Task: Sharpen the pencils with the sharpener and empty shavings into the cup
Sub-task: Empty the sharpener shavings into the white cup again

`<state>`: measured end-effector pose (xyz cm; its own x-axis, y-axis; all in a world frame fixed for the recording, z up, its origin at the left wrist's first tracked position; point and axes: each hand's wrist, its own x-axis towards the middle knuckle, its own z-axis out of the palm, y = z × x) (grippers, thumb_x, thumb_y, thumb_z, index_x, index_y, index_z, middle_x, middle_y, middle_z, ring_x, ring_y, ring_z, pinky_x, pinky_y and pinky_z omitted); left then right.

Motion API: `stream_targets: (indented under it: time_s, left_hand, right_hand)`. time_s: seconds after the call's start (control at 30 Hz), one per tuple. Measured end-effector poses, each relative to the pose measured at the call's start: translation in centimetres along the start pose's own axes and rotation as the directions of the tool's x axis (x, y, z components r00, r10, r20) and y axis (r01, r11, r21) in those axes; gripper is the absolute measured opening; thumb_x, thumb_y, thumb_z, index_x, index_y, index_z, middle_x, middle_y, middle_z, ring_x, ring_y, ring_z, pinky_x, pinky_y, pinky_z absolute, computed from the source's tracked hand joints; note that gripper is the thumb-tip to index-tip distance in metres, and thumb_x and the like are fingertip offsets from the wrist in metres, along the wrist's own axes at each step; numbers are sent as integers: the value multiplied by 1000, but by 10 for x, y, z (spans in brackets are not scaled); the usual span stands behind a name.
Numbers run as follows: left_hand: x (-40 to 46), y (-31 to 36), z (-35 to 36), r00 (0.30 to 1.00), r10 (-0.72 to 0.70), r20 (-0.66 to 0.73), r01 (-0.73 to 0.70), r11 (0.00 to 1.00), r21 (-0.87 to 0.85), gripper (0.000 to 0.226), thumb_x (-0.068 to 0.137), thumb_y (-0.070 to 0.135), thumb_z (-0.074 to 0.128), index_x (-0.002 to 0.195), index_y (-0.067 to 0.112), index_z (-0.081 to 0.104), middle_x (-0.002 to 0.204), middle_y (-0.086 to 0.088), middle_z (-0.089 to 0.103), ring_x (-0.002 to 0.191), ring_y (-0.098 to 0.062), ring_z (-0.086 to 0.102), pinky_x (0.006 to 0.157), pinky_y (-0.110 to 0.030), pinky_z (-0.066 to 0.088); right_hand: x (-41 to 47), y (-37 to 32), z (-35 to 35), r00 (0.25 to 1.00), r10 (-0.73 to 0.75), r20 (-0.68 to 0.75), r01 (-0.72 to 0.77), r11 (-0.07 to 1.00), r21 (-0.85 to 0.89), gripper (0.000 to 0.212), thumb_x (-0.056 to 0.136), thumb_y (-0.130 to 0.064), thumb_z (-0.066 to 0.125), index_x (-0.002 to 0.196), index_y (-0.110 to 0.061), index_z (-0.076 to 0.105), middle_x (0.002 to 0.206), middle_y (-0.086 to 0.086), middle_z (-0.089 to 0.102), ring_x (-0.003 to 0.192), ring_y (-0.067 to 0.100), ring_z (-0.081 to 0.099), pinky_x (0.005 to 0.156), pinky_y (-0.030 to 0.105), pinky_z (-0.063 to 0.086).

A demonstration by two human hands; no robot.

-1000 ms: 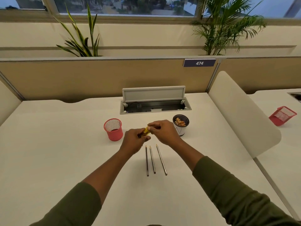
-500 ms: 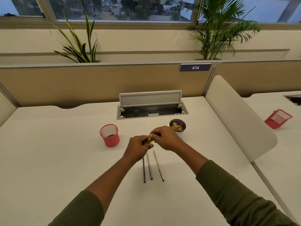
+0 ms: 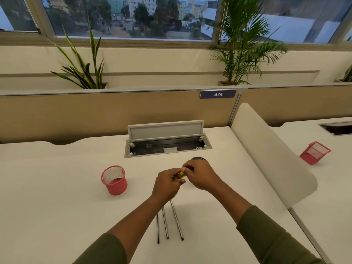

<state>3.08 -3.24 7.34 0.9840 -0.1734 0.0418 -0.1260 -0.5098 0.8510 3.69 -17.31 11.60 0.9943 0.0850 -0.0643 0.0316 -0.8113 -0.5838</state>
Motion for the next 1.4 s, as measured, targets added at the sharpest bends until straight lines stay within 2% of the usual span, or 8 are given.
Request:
stream_targets:
  time_s: [0.3, 0.43, 0.63, 0.77, 0.87, 1.0, 1.17, 1.4]
  left_hand:
    - [58, 6, 24, 1000, 3, 30, -3, 1000, -11, 32, 87, 13, 66, 118, 19, 63, 112, -1, 67, 101, -15, 61, 83, -16, 46]
    - [84, 7, 31, 997, 12, 74, -13, 1000, 25, 32, 84, 18, 71, 114, 20, 61, 107, 0, 66, 94, -10, 57, 72, -9, 41]
    - [107, -1, 47, 995, -17, 94, 14, 999, 38, 27, 81, 17, 74, 100, 24, 56, 98, 3, 62, 89, -12, 58, 67, -11, 44]
    - [113, -6, 52, 997, -23, 76, 19, 999, 45, 25, 81, 16, 73, 99, 23, 57, 98, 4, 61, 90, -12, 57, 69, -11, 44]
    - [118, -12, 54, 999, -22, 50, 18, 997, 77, 25, 81, 16, 74, 102, 20, 62, 103, 2, 62, 94, -12, 55, 71, -9, 41]
    - [122, -17, 55, 999, -3, 39, -2, 991, 133, 28, 81, 19, 74, 108, 18, 66, 107, -1, 64, 96, -11, 54, 78, -13, 41]
    - [123, -19, 53, 999, 10, 33, -15, 990, 143, 29, 80, 19, 74, 108, 16, 67, 107, -2, 64, 96, -10, 53, 82, -20, 44]
    - [124, -21, 50, 999, 10, 37, -16, 985, 174, 30, 80, 20, 75, 109, 16, 67, 107, -2, 64, 95, -9, 52, 82, -21, 45]
  right_hand:
    - [43, 38, -23, 994, 81, -74, -68, 984, 164, 24, 96, -25, 55, 116, -17, 66, 109, 2, 68, 91, 10, 58, 75, 15, 44]
    - [61, 62, -28, 987, 154, -51, -132, 945, 300, 23, 96, -18, 55, 116, -20, 67, 112, 0, 67, 103, 15, 61, 90, 29, 51]
    - [69, 92, -26, 979, 203, -2, -172, 833, 525, 27, 94, -3, 53, 111, -20, 67, 113, 0, 66, 110, 19, 61, 93, 39, 55]
    - [70, 106, -25, 982, 190, -11, -157, 839, 521, 29, 94, -2, 54, 111, -21, 67, 114, -2, 66, 110, 15, 61, 89, 26, 53]
    - [73, 112, -22, 983, 178, -37, -141, 876, 461, 26, 93, -4, 57, 110, -21, 66, 112, -3, 66, 107, 12, 61, 85, 19, 51]
    - [76, 114, -14, 975, 38, -219, 3, 983, 185, 25, 92, -13, 62, 117, -16, 64, 119, 1, 63, 105, 13, 59, 88, 22, 53]
    - [77, 118, 3, 979, -183, -91, 165, 971, -174, 50, 83, -16, 73, 129, -11, 55, 128, 8, 59, 118, 22, 55, 97, 28, 46]
    - [78, 125, 8, 985, -159, -62, 143, 965, -218, 48, 83, -10, 69, 129, -12, 56, 128, 7, 58, 117, 22, 53, 95, 28, 46]
